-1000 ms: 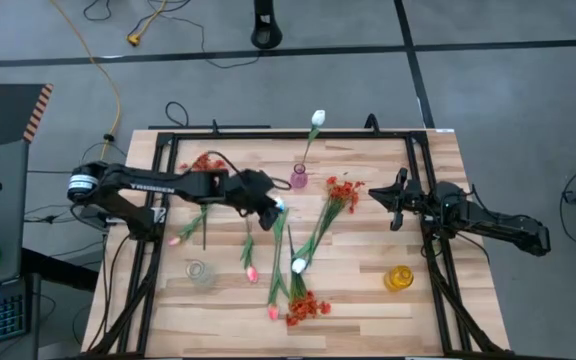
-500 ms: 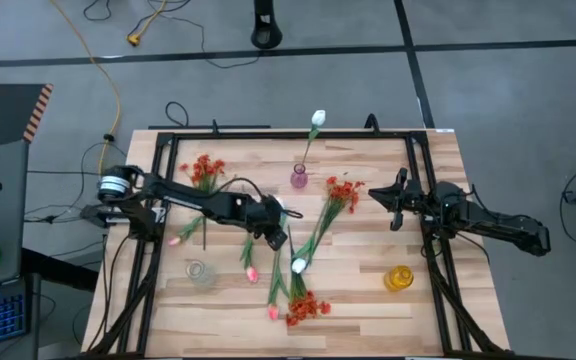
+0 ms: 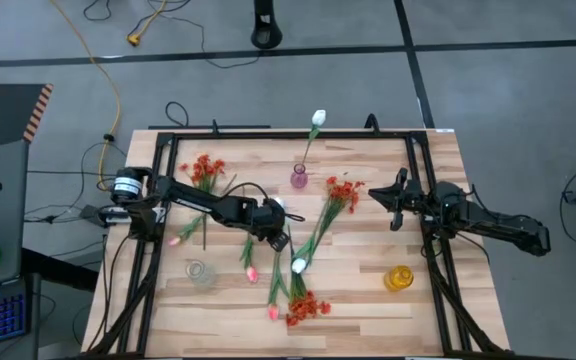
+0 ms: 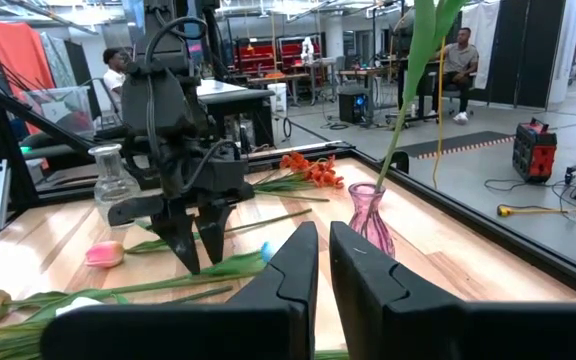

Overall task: Sort flowers into vase by color
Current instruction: Put the left white flower into the pink vase

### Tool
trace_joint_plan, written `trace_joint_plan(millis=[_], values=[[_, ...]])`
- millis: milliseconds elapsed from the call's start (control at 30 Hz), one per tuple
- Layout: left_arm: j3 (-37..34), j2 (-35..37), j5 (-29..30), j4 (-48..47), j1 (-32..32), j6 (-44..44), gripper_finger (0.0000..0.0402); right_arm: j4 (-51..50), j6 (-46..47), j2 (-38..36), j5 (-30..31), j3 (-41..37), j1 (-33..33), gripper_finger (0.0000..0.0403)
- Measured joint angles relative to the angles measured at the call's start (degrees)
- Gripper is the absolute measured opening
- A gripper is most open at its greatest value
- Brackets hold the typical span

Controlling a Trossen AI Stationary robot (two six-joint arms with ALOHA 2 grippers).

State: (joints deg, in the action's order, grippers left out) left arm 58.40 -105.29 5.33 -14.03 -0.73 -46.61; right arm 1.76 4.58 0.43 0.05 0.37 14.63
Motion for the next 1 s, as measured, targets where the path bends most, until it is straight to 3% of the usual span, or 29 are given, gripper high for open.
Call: trace_joint_plan(millis=[267, 733, 1000], values=[[0.12, -1.22, 0.5, 0.18, 0.0, -0.87, 0.0139, 0.0, 0.0, 0.0, -0.02, -0.01, -0.03, 0.006], [0.01, -0.97, 1.39, -0.71, 0.0, -1.1, 0.0022, -0.01, 0.0, -0.02, -0.02, -0.01, -0.03, 0.006], [-0.22, 0.2, 1.32, -0.44, 0.32, -1.07, 0.0002, -0.03, 0.0, 0.0, -0.02, -0.01, -0.04, 0.006]])
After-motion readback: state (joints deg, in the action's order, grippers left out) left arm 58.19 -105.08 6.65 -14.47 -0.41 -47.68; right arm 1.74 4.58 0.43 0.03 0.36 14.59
